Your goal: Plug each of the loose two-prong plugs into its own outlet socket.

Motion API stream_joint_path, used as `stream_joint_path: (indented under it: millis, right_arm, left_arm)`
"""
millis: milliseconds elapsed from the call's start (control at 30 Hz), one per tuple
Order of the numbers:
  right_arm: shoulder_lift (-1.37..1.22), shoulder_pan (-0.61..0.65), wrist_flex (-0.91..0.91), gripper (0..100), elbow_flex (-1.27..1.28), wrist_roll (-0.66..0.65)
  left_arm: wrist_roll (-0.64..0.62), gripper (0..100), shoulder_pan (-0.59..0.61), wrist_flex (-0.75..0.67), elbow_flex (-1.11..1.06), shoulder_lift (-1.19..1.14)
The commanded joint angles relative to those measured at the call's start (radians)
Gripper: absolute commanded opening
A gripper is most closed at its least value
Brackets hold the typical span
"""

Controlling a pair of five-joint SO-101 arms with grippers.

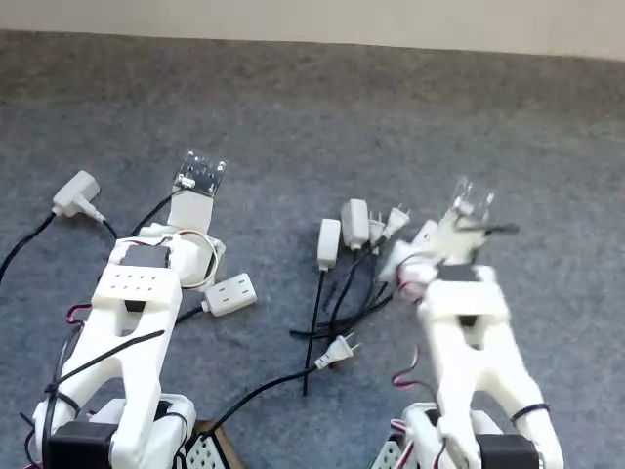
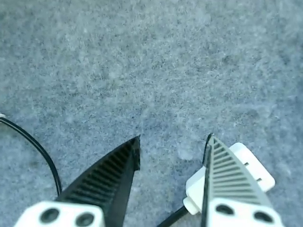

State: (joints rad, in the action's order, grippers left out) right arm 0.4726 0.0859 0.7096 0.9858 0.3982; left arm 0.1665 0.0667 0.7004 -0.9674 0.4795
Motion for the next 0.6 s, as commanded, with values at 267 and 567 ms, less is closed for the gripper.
stream_joint_path:
  millis: [267, 567]
  right_arm:
    - [-0.091, -0.243, 0.684, 1.5, -0.980, -0.858]
    - [-0.308, -0.039, 0.716, 1.8, -0.797, -0.344]
  left_arm:
    - [-0.008, 23, 0.005, -0.015, 0.004, 0.024]
    - [-0.008, 23, 0.005, -0.041, -0.013, 0.024]
